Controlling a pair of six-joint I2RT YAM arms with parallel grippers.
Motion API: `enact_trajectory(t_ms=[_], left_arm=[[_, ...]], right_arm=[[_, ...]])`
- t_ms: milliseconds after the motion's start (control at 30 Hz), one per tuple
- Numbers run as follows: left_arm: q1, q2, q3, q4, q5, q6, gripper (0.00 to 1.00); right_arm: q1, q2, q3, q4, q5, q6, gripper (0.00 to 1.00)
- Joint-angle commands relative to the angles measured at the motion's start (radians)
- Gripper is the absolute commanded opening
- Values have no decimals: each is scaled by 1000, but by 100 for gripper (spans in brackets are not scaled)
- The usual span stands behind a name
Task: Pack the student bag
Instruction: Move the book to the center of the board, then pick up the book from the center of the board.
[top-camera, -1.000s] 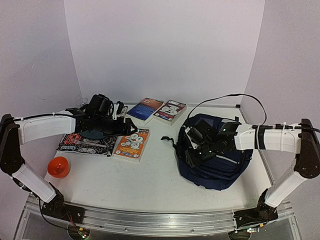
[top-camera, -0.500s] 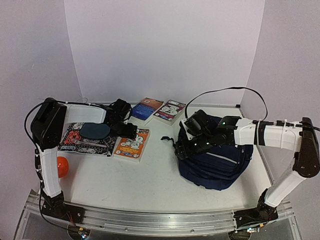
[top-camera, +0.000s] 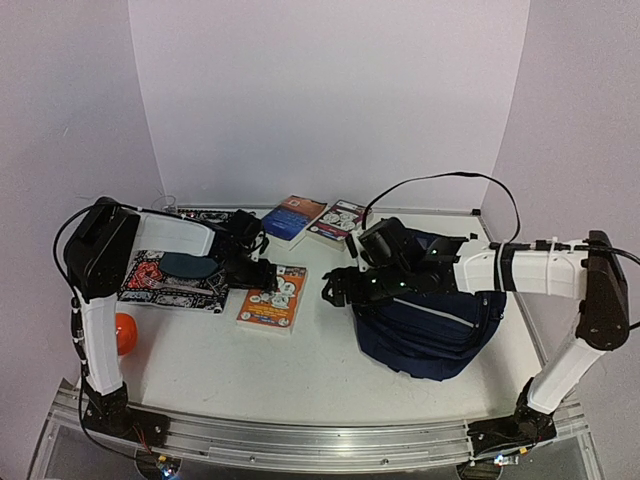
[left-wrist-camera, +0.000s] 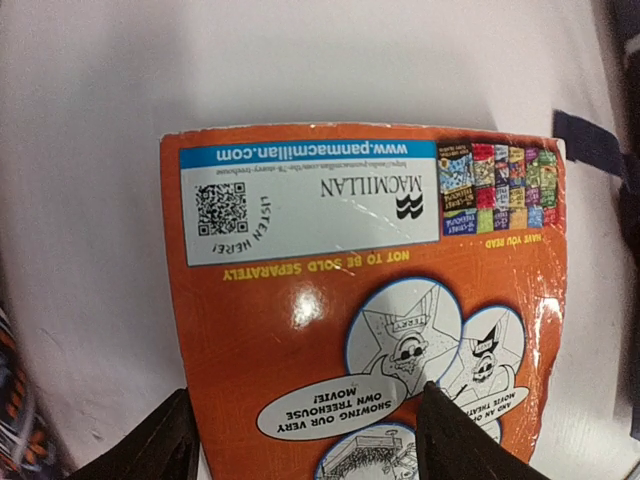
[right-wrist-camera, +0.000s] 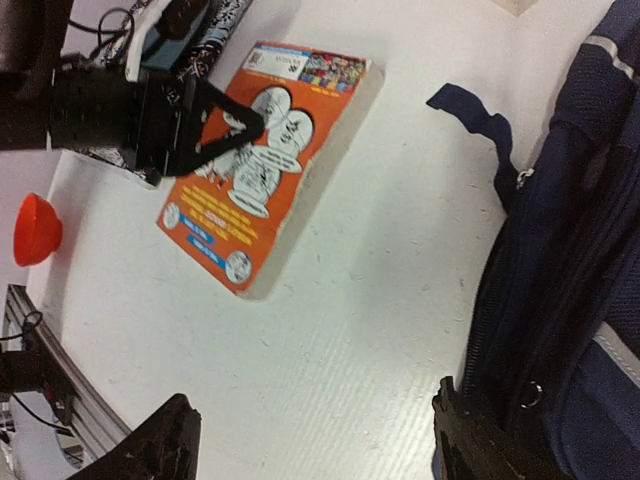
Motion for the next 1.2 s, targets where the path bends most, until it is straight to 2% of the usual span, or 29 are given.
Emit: enact_trajectory(t_ms=[0,167,333,867,1000,1167], left_arm=[[-78,-88,-160,-13,135,-128,73],[-86,-227,-312,91,172,-272,73],[-91,-313,-398,154,195,-358,73],[-146,-352,-592,389,302,-558,71],[-154,-358,-613,444,314,-599,70],[-156,-377,-643,494,308,-642,70]], right_arm=[[17,33,-50,163,-68,139,80],[39,82,-88,260,-109,225,79],[56,152,-128,331,-124,303,74],[74,320,-184,548,-267,450,59],[79,328,-177,576,-290,455,47],[79,264,-178,592,-281,442,24]])
